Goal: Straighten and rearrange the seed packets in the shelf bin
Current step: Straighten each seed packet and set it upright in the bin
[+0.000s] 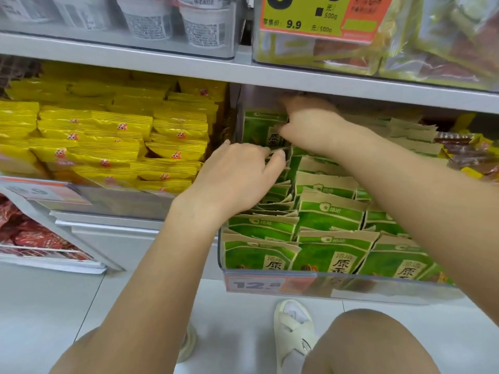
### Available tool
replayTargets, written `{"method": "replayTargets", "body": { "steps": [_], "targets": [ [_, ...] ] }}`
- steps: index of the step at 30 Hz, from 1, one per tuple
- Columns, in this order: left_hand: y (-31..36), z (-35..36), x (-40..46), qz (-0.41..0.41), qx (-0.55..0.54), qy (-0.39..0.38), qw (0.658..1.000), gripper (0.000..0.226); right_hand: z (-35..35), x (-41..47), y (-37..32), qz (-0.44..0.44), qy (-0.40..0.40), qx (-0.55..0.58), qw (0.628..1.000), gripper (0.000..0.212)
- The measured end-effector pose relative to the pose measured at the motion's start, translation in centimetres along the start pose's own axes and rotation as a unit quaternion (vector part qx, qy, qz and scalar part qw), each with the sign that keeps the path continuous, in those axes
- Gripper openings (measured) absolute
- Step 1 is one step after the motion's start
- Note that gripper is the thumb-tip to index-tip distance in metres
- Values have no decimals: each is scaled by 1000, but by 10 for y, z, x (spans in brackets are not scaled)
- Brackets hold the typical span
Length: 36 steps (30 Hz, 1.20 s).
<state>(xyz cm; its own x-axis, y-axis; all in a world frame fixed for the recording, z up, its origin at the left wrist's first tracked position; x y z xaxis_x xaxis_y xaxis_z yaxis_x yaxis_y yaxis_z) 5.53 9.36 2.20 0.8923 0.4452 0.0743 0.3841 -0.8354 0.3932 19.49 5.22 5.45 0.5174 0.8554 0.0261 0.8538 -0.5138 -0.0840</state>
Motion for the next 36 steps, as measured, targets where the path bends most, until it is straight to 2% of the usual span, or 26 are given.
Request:
{"method": "replayTargets", "body": {
  "steps": [3,8,17,20,22,26,28,31,33,34,36],
  "targets": [
    [-1,1,2,-5,-1,-12,1000,54,2,3,-5,31,23,-49,998,28],
    [0,-1,1,-2,-17,-19,1000,51,1,-8,-14,29,88,-114,989,17],
    [1,-15,-13,22,-44,-17,999,46,-19,-80,-21,-7,148,-35,988,24],
    [1,-32,-25,30,-77,-6,997,40,-24,-104,-19,-16,197,-19,980,24],
    [-1,-42,-31,43,-119,27,992,33,-27,-114,-17,-21,239,19,971,22],
    [-8,-52,-37,31,-259,160,952,5,-32,-127,-14,-15,341,138,930,15],
    [-9,-54,-38,27,-302,195,933,20,-40,-130,-17,-19,386,184,904,14],
    [-6,-54,-41,63,-261,188,945,44,-56,-129,-25,-43,412,248,876,13],
    [-2,-55,-45,76,-293,166,938,38,-66,-130,-33,-65,416,300,856,9],
    [0,-57,-47,76,-326,160,929,33,-69,-131,-36,-75,418,344,837,7],
    [2,-59,-54,69,-389,152,906,29,-71,-134,-39,-73,404,460,787,17]
  ]
}}
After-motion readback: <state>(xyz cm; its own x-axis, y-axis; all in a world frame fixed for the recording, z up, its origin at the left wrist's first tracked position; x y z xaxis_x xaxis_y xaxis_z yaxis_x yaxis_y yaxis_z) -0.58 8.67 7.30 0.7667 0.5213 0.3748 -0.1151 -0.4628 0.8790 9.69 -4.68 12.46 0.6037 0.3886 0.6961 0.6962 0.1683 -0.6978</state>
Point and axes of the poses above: each hand's wrist, its own x-axis towards the middle knuckle, its own z-axis out of the palm, y = z × x, the point moved 2 cm from there along x, towards the middle knuckle, and after that the axes turned 4 degrees about -z, right-handed, at the moved point
